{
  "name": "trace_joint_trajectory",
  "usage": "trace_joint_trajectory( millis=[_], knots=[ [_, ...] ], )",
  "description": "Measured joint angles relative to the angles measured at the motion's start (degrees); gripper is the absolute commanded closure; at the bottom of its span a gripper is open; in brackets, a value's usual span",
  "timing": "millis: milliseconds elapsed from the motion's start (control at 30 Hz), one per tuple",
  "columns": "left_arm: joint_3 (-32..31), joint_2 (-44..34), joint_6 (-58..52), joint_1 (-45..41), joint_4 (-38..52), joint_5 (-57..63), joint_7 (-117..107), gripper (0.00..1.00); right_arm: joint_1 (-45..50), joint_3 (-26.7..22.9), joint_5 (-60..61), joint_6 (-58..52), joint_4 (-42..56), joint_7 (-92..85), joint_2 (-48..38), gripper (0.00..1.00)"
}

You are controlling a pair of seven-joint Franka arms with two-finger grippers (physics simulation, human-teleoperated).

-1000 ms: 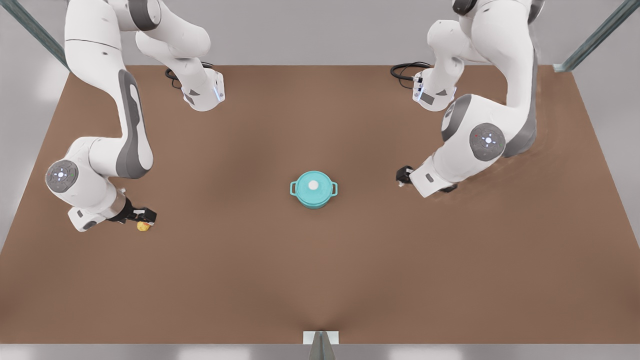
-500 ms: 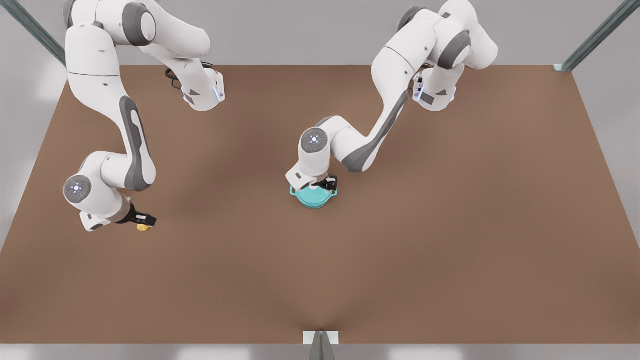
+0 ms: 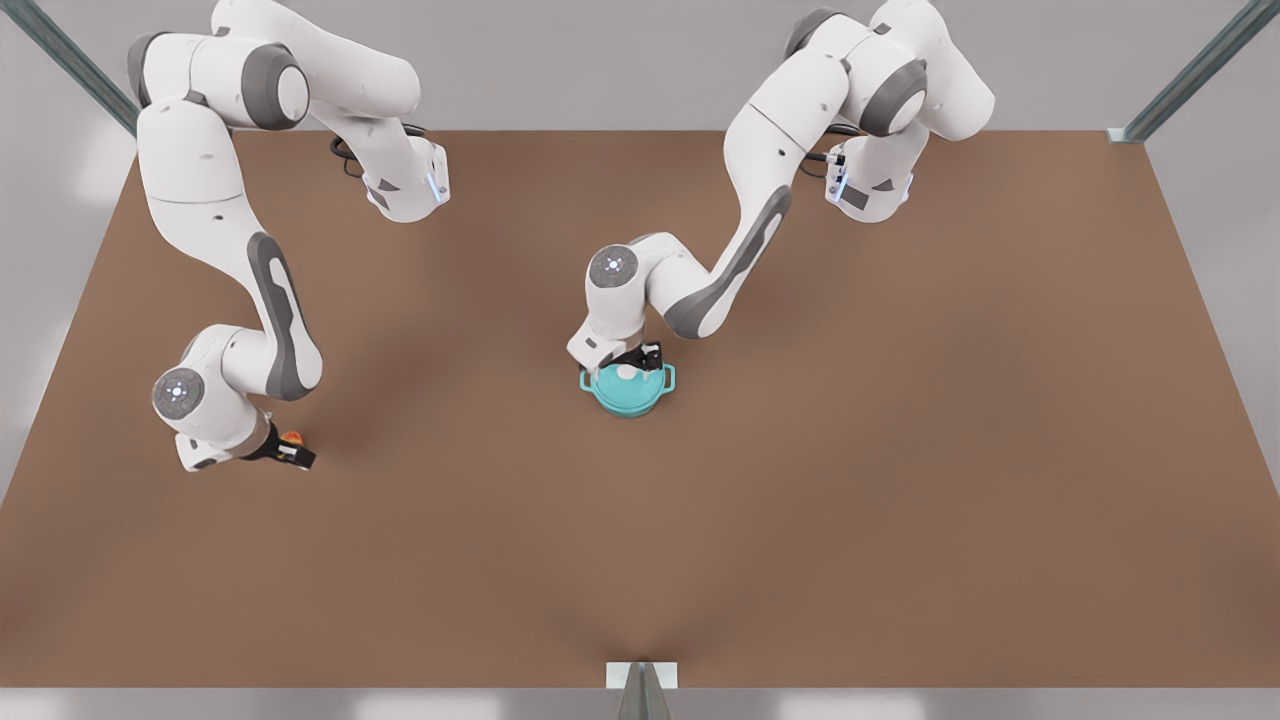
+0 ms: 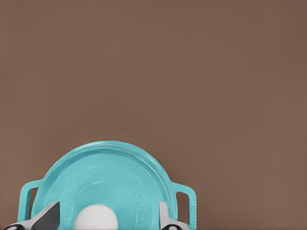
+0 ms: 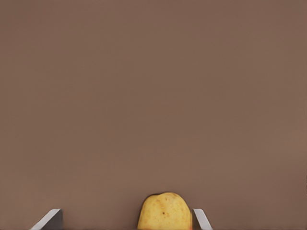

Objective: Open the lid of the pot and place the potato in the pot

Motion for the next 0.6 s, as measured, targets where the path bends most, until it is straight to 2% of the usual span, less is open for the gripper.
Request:
trace_joint_trajectory(
  millis=[333, 367, 400, 533, 600],
  knots=[
    [0.1, 0.2, 1.6, -1.2, -2.6, 2.0, -5.1, 0.02, -1.0, 0.0, -0.2, 4.5, -3.3, 0.6, 0.1, 0.00],
    [0.1, 0.1, 1.6, -1.3, -2.7, 2.1, -5.6, 0.35, -1.1, 0.0, -0.2, 4.8, -3.3, 0.6, 0.4, 0.00],
    [0.1, -0.1, 1.5, -1.3, -2.7, 2.4, -6.2, 0.56, -1.1, 0.0, -0.2, 5.2, -3.4, 0.6, 0.7, 0.00],
    [0.3, -0.7, 0.4, -1.2, -2.1, 3.3, -8.6, 0.68, -1.2, 0.0, -0.2, 6.4, -3.4, 0.8, 1.8, 0.00],
    [0.5, -0.8, -0.1, -0.5, -0.6, 3.1, -9.3, 0.72, -1.2, 0.0, -0.1, 6.9, -3.4, 0.8, 1.9, 0.13]
  ],
)
